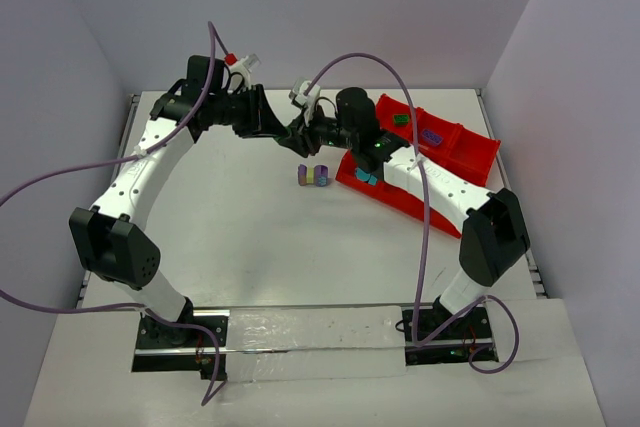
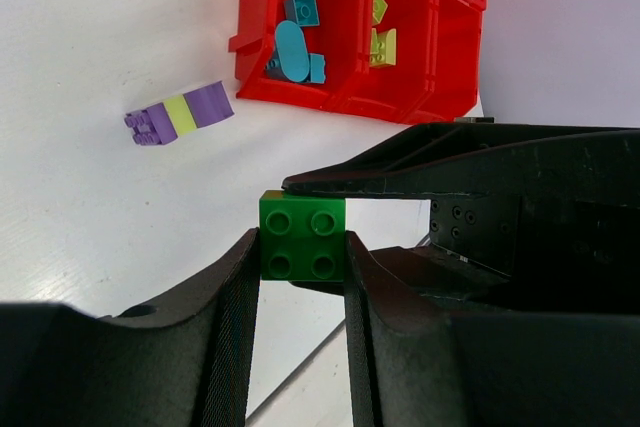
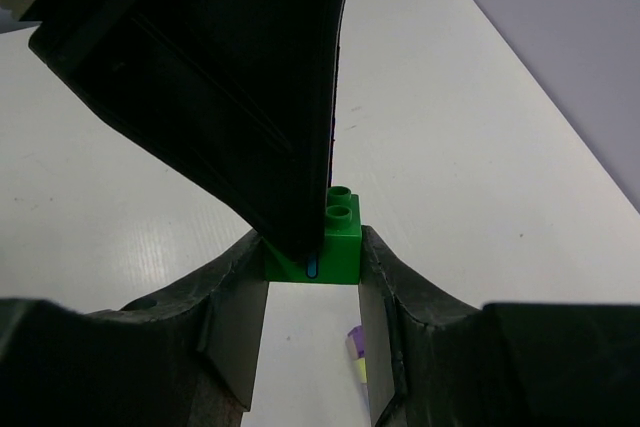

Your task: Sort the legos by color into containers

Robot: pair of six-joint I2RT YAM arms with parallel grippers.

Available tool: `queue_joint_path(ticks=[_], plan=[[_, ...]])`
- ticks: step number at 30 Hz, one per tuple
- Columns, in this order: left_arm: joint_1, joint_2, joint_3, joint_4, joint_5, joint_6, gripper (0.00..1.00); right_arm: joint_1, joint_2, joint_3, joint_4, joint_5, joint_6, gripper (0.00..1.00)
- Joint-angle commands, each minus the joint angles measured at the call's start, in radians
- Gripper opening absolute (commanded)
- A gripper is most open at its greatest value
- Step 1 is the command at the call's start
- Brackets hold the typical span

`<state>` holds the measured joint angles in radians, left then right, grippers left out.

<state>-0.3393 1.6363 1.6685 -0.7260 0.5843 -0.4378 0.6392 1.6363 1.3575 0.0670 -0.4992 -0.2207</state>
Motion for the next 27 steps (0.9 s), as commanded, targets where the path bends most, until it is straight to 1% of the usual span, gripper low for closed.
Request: queue_joint_path(ticks=[1,2,3,4,9,13,16,17,19,20,21,24,27], plan=[[-0.006,-0.023,0.017,0.007,-0.03,0.044,0.19,0.009,-0.025,0.014,0.025,0.03,0.008,0.0],[-0.006,-0.02,0.034,-0.007,-0.048,0.051,0.5,0.007,-0.032,0.005,0.021,0.044,0.005,0.0],[-0.006,-0.016,0.053,-0.025,-0.064,0.059,0.88,0.005,-0.039,-0.007,0.016,0.062,0.003,0.0],[-0.007,-0.013,0.064,-0.034,-0.067,0.066,0.99,0.001,-0.041,-0.017,0.017,0.071,0.005,0.0],[0.0,-0.024,0.099,-0.046,-0.14,0.074,0.99,-0.058,-0.084,-0.087,0.019,0.098,0.046,0.0],[0.054,-0.052,0.064,-0.009,-0.168,0.03,0.99,-0.151,-0.122,-0.145,0.003,0.149,0.092,0.0],[0.071,-0.065,0.035,0.011,-0.205,0.004,0.99,-0.227,-0.14,-0.167,-0.006,0.246,0.145,0.0],[0.071,-0.061,0.028,0.01,-0.227,-0.002,0.99,-0.264,-0.145,-0.18,0.007,0.317,0.199,0.0],[0.071,-0.056,0.009,0.014,-0.245,-0.009,0.99,-0.323,-0.151,-0.201,0.035,0.406,0.278,0.0],[0.071,-0.056,0.004,0.016,-0.244,-0.009,0.99,-0.34,-0.151,-0.205,0.041,0.432,0.279,0.0],[0.071,-0.049,-0.004,0.017,-0.243,-0.014,0.99,-0.37,-0.144,-0.198,0.037,0.483,0.326,0.0],[0.071,-0.038,-0.014,0.01,-0.245,-0.019,0.98,-0.415,-0.1,-0.136,-0.026,0.597,0.394,0.0],[0.071,-0.035,-0.021,0.008,-0.251,-0.023,0.98,-0.446,-0.005,-0.007,-0.155,0.671,0.442,0.01]])
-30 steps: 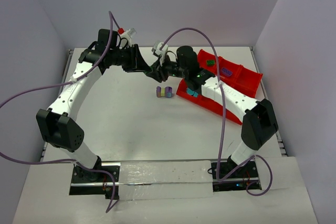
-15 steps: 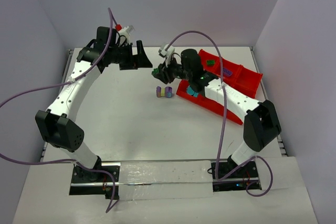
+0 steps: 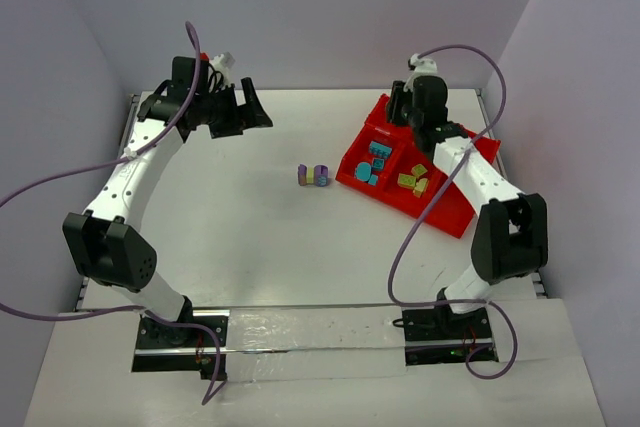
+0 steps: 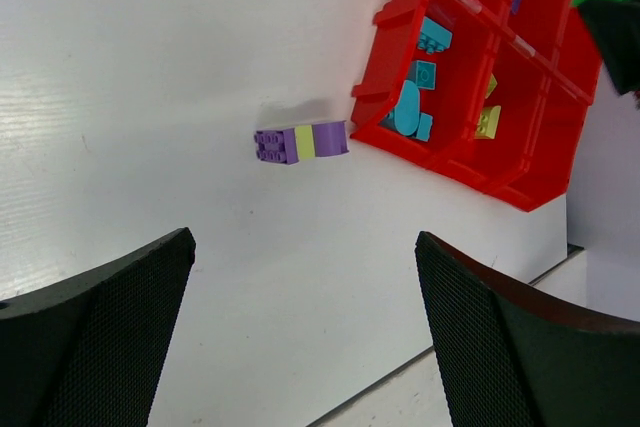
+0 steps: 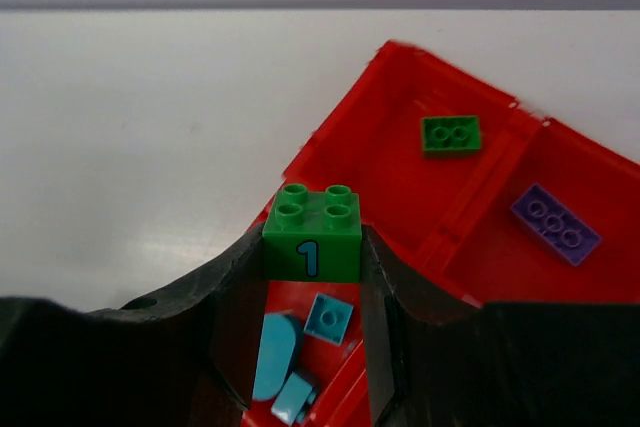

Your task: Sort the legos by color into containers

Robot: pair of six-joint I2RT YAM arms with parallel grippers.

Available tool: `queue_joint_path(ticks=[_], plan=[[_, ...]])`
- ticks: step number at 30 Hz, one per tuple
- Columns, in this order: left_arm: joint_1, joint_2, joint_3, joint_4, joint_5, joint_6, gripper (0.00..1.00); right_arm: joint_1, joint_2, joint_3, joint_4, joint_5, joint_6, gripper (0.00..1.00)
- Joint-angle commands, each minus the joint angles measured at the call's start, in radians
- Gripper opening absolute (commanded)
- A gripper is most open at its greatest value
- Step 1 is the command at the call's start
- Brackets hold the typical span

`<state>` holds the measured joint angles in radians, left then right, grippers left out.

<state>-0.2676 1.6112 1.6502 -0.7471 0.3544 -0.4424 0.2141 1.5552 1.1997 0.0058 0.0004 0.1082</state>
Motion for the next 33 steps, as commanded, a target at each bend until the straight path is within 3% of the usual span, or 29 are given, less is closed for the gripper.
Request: queue_joint_path(ticks=[1,9,13,15,17,19,24,33], plan=[[-0.001,-0.008,-0.004,0.03,-0.022,-0.02,0.97,-0.027,0.116,0.199,-0.128,0.192,0.115,0.01],[-0.001,0.0,-0.001,0.026,-0.015,-0.033,0.96,-0.039,0.344,0.413,-0.216,0.266,0.133,0.08],[-0.002,0.004,-0.004,0.015,-0.019,-0.033,0.95,-0.045,0.4,0.467,-0.222,0.27,0.151,0.25],[-0.002,0.0,-0.007,0.01,-0.028,-0.032,0.95,-0.047,0.439,0.49,-0.226,0.263,0.15,0.46],[-0.002,-0.002,-0.01,0.009,-0.033,-0.03,0.95,-0.047,0.456,0.506,-0.231,0.263,0.148,0.51],[-0.004,-0.007,-0.013,0.006,-0.04,-0.029,0.95,-0.047,0.48,0.544,-0.251,0.259,0.144,0.63],[-0.004,-0.013,-0.02,0.003,-0.045,-0.029,0.95,-0.047,0.49,0.591,-0.288,0.249,0.134,0.72],[-0.009,-0.043,-0.042,0.015,-0.061,-0.032,0.95,-0.031,0.333,0.46,-0.251,0.17,0.101,0.7]])
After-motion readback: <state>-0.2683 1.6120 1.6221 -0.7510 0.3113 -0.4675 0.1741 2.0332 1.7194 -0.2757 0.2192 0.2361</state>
